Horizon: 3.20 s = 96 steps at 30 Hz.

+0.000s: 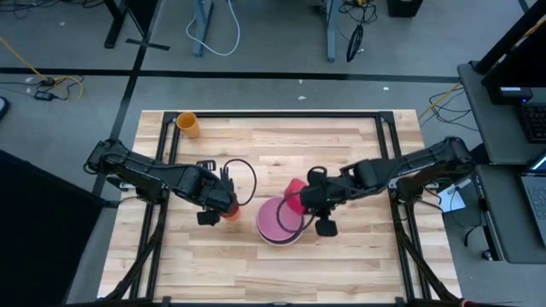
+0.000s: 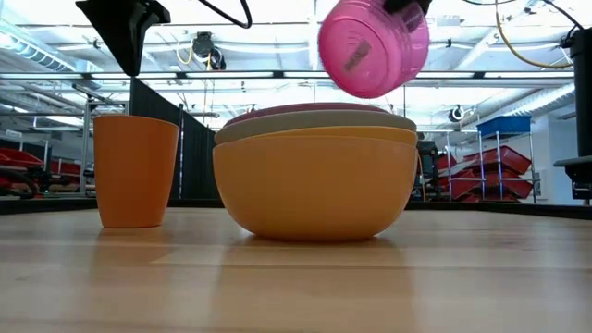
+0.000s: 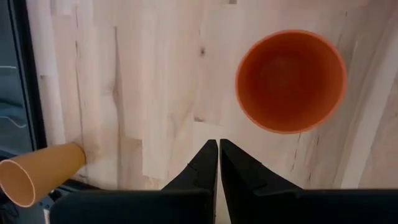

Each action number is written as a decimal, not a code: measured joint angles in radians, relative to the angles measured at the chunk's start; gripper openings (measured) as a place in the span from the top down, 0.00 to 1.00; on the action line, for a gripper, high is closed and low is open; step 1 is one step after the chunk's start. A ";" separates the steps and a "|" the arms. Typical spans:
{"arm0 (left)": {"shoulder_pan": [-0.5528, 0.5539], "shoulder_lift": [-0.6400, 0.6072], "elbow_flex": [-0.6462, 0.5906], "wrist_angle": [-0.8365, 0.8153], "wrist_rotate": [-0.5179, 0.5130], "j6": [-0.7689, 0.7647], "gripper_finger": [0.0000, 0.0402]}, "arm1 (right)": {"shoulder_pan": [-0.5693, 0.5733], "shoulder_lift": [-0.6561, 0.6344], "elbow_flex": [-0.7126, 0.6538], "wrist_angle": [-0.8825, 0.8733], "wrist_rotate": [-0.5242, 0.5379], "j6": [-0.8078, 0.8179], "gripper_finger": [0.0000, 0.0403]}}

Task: Nest bowls inside each other
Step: Stack the light pink bowl on top of the pink bowl, then stack the yellow cup on top of the orange cup

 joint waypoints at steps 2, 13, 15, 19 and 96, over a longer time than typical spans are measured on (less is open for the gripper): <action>0.000 0.000 0.000 0.000 -0.004 -0.008 0.99 | 0.001 0.026 0.000 0.035 -0.017 -0.007 1.00; 0.000 0.000 0.000 0.004 -0.016 -0.008 0.99 | -0.017 0.172 0.001 0.144 -0.074 -0.043 1.00; 0.000 0.000 0.000 0.004 -0.020 -0.008 0.99 | -0.017 0.190 0.007 0.143 -0.090 -0.044 1.00; 0.000 0.000 0.000 0.005 -0.022 -0.008 0.99 | -0.017 0.223 0.020 0.142 -0.097 -0.040 1.00; 1.286 0.024 0.037 0.100 0.138 0.360 0.74 | 0.007 0.139 0.027 0.011 0.070 -0.261 0.78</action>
